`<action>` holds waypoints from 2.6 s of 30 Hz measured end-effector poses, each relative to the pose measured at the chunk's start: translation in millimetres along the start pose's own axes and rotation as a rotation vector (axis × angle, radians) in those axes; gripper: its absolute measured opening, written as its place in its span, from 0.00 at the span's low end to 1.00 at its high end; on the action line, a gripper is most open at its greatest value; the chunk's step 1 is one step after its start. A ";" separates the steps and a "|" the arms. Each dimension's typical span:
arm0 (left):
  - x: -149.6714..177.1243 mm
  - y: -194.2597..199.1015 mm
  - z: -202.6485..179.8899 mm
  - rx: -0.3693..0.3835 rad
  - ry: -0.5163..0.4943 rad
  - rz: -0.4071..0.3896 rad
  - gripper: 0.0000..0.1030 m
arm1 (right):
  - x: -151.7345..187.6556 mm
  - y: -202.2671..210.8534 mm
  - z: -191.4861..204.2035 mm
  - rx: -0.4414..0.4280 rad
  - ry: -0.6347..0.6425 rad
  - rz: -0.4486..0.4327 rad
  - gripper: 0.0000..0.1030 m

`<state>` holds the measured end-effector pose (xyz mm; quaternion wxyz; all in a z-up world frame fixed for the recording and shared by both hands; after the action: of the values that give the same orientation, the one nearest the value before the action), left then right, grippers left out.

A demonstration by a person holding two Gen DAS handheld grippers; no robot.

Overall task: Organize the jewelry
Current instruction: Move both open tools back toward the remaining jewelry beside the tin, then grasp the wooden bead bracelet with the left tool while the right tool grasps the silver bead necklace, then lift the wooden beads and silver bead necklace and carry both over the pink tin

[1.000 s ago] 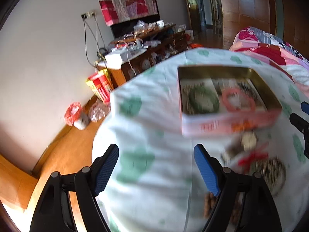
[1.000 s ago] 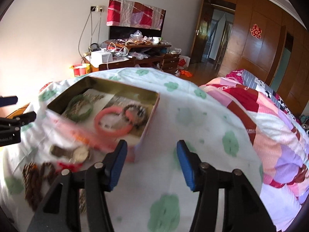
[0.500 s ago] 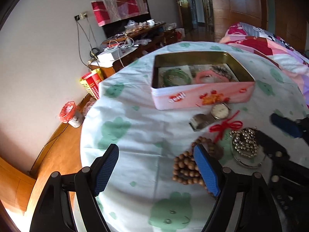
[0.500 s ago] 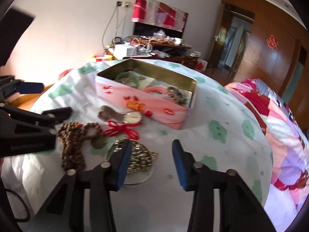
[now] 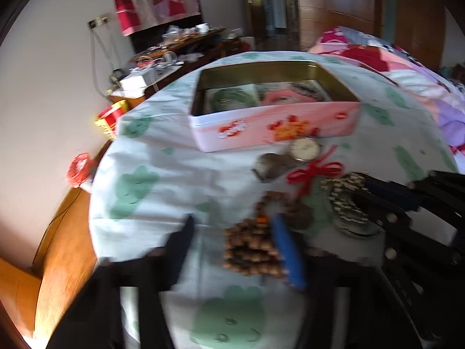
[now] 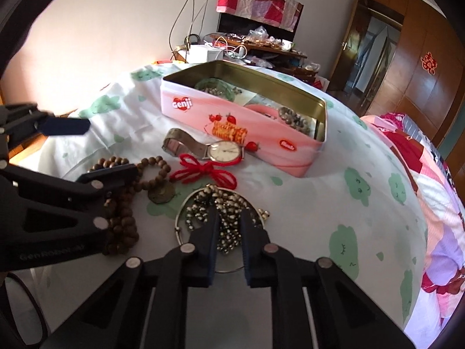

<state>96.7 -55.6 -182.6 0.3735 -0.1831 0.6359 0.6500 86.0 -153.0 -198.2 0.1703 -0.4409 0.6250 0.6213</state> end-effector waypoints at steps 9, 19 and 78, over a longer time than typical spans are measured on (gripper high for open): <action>-4.9 7.5 3.3 0.044 0.006 -0.027 0.04 | -9.1 12.7 -6.0 0.002 -0.048 -0.086 0.07; -21.6 19.1 35.2 0.013 0.060 -0.077 0.00 | -19.4 20.5 -12.8 -0.015 -0.078 -0.109 0.07; -50.9 40.1 43.4 0.006 0.035 -0.162 0.05 | -50.2 51.4 -37.5 -0.002 -0.128 -0.232 0.07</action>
<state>111.4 -23.1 -113.2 0.4143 -0.2440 0.6274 0.6126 87.2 -179.0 -121.4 0.2804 -0.4698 0.5570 0.6248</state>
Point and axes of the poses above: each gripper's, at about its wrist camera, not at the fingertips, and y roughly against the way its jaws point, z to its left, x to its underside, the point moved 9 cm from there along -y, roughly the way its jaws point, and after that the axes turned 8 degrees about -z, right-handed, at the moved point
